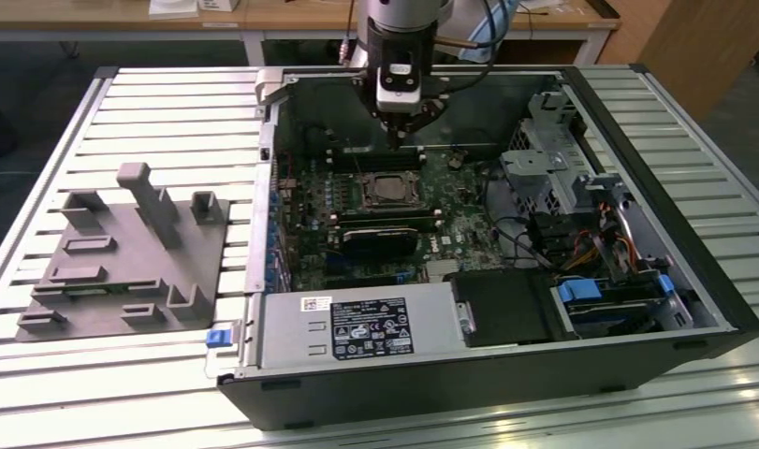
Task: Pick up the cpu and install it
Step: 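Install the first cpu locking lever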
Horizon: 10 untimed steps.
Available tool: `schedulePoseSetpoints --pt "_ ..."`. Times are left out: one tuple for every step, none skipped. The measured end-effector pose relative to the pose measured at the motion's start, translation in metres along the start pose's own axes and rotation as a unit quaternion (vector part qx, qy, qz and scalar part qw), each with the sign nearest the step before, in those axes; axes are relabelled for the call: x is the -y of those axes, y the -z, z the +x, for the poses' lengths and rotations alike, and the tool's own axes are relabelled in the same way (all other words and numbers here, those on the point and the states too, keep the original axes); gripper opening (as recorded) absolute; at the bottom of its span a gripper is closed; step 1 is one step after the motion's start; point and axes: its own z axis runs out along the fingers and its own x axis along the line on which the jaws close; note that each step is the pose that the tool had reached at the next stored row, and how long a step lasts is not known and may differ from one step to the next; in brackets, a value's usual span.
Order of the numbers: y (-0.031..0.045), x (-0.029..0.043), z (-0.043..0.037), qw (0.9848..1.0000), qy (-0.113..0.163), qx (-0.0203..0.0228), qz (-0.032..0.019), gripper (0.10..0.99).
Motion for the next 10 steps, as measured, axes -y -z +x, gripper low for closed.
schedulePoseSetpoints --pt "0.0000 0.0000 0.0000 1.0000 0.004 -0.0001 -0.0001 0.106" --pt "0.0000 0.0000 0.0000 1.0000 0.007 -0.0003 -0.0002 0.106" --pt "0.0000 0.0000 0.0000 0.9999 0.011 -0.0004 -0.0002 0.106" --pt "0.0000 0.0000 0.0000 0.9999 0.015 -0.0006 -0.0003 0.106" --pt "0.0000 0.0000 0.0000 0.9998 0.019 -0.0007 -0.0004 0.106" --pt "0.0000 0.0000 0.0000 0.9998 0.022 -0.0009 -0.0004 0.106" --pt "0.0000 0.0000 0.0000 0.9997 0.026 -0.0010 -0.0005 0.106" --pt "0.0000 0.0000 0.0000 0.9996 0.030 -0.0011 -0.0006 0.106" --pt "0.0000 0.0000 0.0000 0.9994 0.033 -0.0013 -0.0007 0.106" --pt "0.0000 0.0000 0.0000 0.9993 0.037 -0.0014 -0.0008 0.106"
